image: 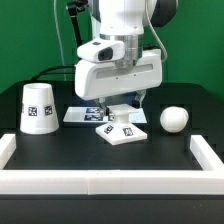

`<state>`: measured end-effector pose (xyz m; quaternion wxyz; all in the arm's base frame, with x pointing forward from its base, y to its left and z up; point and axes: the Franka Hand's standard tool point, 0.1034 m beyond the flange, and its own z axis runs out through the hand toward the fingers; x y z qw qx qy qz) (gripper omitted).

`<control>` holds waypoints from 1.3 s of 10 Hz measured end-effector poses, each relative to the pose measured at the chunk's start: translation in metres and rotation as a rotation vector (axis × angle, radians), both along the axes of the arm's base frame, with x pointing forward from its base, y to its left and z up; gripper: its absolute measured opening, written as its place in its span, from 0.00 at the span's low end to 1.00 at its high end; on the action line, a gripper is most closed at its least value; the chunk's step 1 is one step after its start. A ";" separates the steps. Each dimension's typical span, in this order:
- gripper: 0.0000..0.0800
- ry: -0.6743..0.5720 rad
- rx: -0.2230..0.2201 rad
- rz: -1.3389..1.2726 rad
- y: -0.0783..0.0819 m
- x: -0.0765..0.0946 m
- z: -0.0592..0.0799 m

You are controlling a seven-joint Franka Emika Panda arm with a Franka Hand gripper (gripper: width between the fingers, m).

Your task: Assemble lamp

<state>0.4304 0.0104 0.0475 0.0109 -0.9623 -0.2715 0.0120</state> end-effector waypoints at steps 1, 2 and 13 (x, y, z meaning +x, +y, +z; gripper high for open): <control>0.88 0.001 0.001 0.000 0.000 0.003 -0.002; 0.88 0.002 0.001 -0.003 0.000 0.003 -0.002; 0.67 -0.042 0.007 -0.029 0.009 0.050 0.000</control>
Offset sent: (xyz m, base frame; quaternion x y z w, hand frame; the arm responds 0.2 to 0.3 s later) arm 0.0000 0.0000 0.0000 0.0000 0.0000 0.0000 1.0000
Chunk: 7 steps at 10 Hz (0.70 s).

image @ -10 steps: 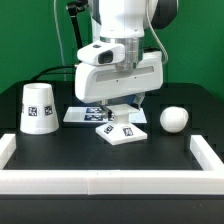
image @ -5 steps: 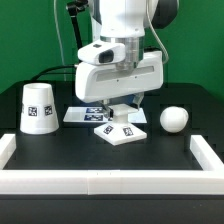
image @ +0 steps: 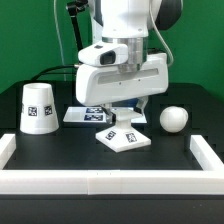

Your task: Assemble lamp

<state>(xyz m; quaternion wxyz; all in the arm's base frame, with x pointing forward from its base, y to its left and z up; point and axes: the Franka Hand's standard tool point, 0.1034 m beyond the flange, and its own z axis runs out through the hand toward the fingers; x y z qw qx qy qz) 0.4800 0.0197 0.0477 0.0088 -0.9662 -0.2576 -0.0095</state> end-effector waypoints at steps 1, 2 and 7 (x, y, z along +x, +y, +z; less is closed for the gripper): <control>0.67 -0.016 0.003 -0.007 0.005 0.014 0.000; 0.67 -0.028 0.005 -0.015 0.009 0.025 0.001; 0.67 -0.086 0.025 -0.102 0.038 0.075 0.002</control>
Offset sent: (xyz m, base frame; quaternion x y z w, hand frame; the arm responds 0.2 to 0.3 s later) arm 0.0448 0.0197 -0.0195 -0.0071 -0.0011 0.0663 0.9978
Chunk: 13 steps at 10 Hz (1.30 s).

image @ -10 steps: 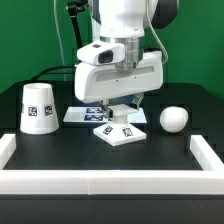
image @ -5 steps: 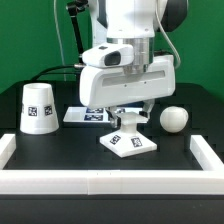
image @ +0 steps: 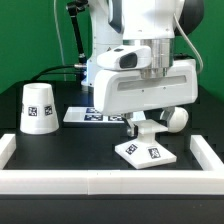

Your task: Assemble lamp

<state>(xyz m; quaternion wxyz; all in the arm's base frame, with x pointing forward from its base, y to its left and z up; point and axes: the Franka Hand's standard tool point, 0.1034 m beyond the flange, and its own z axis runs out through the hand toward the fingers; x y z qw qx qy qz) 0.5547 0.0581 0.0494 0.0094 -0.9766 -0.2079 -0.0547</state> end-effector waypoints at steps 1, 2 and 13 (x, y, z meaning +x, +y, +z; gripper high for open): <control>0.67 -0.023 0.014 -0.048 0.004 0.012 0.000; 0.67 -0.028 0.013 -0.035 0.004 0.013 0.000; 0.67 -0.067 0.094 -0.323 0.038 0.038 0.001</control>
Offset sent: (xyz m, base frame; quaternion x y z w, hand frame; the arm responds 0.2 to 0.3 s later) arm 0.0000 0.0000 0.0000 0.0000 0.0000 0.1938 0.9810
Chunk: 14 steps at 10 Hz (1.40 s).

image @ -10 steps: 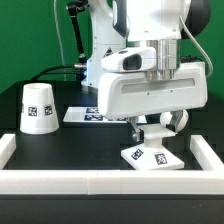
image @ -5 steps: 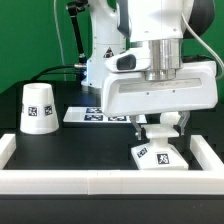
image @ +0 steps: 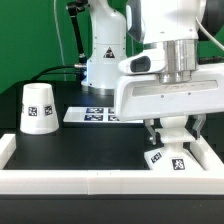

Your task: Assemble lamp

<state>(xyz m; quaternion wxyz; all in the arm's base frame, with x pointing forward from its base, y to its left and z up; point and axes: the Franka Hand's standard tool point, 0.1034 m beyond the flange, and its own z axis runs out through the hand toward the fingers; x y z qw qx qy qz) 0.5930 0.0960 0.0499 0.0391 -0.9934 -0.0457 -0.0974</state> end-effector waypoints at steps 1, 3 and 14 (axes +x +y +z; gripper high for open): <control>0.67 -0.008 0.002 0.001 0.002 0.005 0.000; 0.67 -0.029 0.003 -0.002 0.003 0.017 0.000; 0.87 -0.002 -0.020 0.051 -0.005 -0.030 0.018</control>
Offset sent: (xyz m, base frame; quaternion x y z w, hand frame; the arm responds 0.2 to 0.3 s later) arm 0.0235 0.0076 -0.0111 -0.0093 0.0023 0.0243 0.9997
